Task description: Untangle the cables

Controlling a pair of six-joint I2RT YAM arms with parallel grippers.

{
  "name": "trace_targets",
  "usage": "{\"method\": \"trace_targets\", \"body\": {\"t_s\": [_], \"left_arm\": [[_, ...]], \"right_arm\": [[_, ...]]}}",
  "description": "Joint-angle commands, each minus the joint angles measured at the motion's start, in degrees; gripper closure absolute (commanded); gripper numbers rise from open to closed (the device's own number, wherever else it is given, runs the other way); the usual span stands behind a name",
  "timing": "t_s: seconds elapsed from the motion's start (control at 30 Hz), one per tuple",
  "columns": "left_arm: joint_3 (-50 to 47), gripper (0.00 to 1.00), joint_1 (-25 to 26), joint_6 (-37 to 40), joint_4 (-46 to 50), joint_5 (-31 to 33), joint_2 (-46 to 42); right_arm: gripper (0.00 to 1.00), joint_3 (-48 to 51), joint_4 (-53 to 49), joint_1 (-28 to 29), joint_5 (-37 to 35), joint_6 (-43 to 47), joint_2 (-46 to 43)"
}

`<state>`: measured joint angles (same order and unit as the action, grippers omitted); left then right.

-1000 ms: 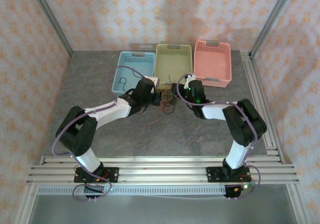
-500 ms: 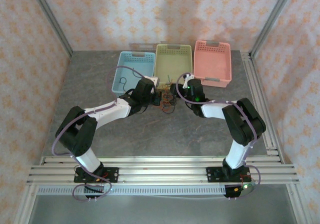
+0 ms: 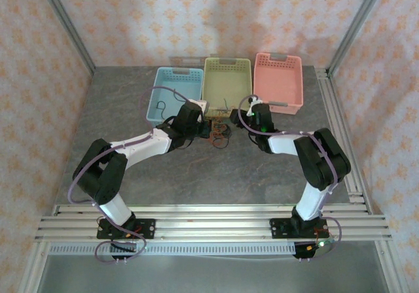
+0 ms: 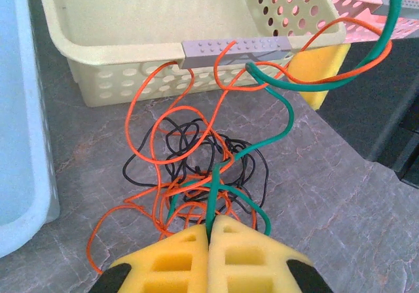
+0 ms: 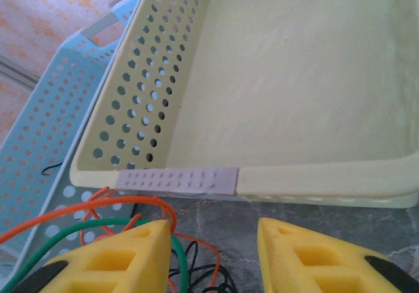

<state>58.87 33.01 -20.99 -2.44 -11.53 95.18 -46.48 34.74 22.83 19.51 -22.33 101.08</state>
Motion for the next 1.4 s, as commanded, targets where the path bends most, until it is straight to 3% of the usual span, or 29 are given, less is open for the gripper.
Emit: {"method": "trace_targets", "body": {"t_s": [0.0,0.37,0.73,0.87,1.03,1.17,1.2,1.27,1.37], "left_arm": [[1.2,1.0,0.1,-0.2,0.0,0.7,-0.7],[1.3,1.0,0.1,-0.2,0.0,0.5,-0.5],[1.2,1.0,0.1,-0.2,-0.1,0.5,-0.6],[1.2,1.0,0.2,-0.3,-0.1,0.4,-0.7],[1.2,1.0,0.1,-0.2,-0.2,0.3,-0.6],[1.1,1.0,0.1,-0.1,-0.4,0.2,-0.7],[1.1,0.91,0.1,-0.2,-0.4,0.2,-0.7],[0.8,0.63,0.1,-0.4,-0.7,0.2,-0.9],[0.4,0.46,0.2,-0.4,-1.3,0.3,-1.2]], "right_arm": [[0.6,0.7,1.7,0.5,3.5,-2.0,-0.5],[0.6,4.2,8.6,0.9,7.3,-3.9,-1.1],[0.64,1.5,5.5,1.8,9.3,-3.8,0.9],[0.72,1.0,4.4,1.9,9.6,-3.6,1.2],[1.0,2.1,4.7,2.3,7.4,-1.1,-0.7],[1.0,5.9,8.1,2.2,2.6,2.1,-4.4],[1.0,6.9,9.5,2.3,2.1,3.0,-5.0],[1.0,8.9,12.9,2.3,1.2,4.3,-5.9],[1.0,10.3,15.9,2.3,0.7,5.1,-6.2]]}}
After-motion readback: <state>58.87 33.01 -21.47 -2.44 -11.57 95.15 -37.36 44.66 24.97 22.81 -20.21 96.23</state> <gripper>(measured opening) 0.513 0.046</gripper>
